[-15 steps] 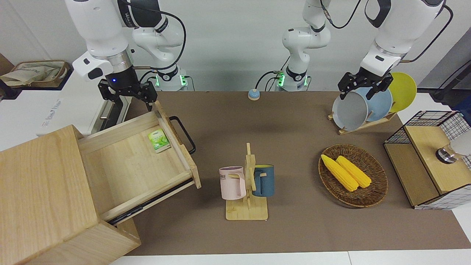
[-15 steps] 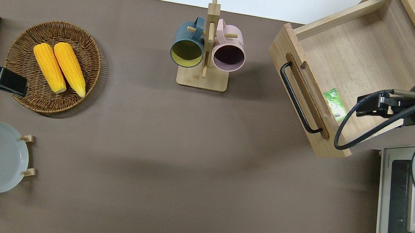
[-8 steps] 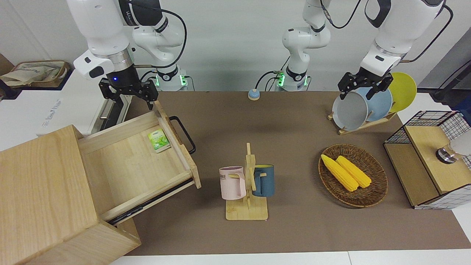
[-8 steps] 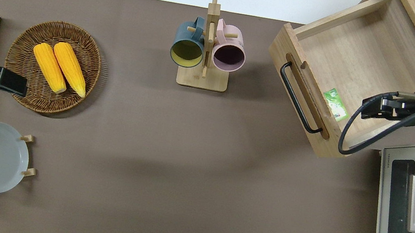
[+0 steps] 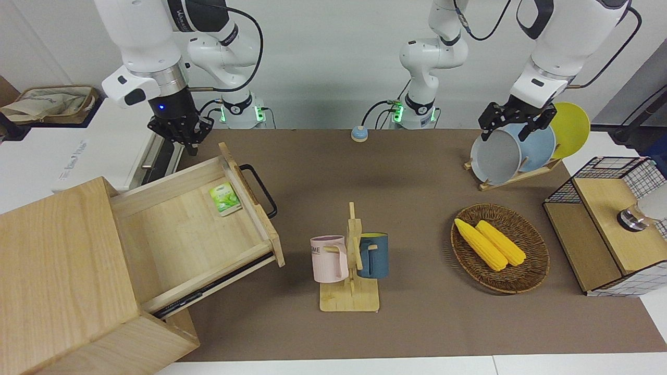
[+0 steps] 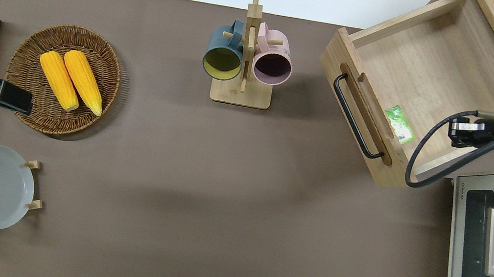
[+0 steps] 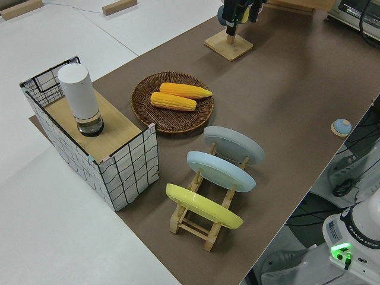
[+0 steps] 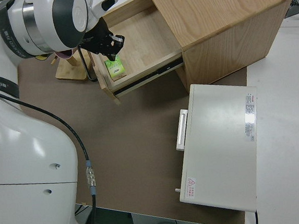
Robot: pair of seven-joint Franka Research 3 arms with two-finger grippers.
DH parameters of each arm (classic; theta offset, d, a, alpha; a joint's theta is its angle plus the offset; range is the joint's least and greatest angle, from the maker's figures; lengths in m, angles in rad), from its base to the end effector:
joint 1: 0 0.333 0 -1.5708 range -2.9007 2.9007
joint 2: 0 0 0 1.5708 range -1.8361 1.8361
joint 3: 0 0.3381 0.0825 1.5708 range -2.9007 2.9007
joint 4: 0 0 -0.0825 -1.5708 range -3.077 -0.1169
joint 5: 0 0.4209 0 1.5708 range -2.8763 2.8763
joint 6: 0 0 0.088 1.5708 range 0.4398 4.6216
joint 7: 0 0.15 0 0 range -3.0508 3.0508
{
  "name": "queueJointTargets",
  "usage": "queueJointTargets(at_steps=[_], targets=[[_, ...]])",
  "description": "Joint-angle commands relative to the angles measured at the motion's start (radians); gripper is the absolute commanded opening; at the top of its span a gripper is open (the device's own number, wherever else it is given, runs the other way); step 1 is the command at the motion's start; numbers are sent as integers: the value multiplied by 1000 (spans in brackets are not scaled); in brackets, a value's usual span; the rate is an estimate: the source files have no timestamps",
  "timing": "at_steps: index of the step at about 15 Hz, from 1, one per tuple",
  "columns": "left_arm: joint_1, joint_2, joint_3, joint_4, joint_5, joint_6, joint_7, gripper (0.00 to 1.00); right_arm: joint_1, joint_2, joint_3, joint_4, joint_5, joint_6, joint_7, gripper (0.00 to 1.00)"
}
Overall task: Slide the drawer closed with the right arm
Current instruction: 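Push the open wooden drawer away from the robot with the right arm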
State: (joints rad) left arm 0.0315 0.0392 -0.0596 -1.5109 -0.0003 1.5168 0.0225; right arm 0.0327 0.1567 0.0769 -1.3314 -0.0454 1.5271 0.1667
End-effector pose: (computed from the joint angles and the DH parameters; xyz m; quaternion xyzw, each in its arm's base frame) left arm 0.5975 -0.0162 0.6060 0.9995 -0.0253 -0.0166 0.0013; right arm 0.6379 0.0591 0.6250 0.9992 -0.0306 0.0218 0.0138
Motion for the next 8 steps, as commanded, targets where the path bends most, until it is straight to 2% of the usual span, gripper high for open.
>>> queueJointTargets(at_steps=[1,3,8], targets=[[4,11,-6,26,17,-20,10,993,-2,-60,12,6,19,-41,-15,0],[4,11,-6,24,17,-20,10,993,31,-83,17,8,18,-41,51,0],[4,11,-6,26,17,-20,10,993,199,-72,20,14,9,-24,402,0]])
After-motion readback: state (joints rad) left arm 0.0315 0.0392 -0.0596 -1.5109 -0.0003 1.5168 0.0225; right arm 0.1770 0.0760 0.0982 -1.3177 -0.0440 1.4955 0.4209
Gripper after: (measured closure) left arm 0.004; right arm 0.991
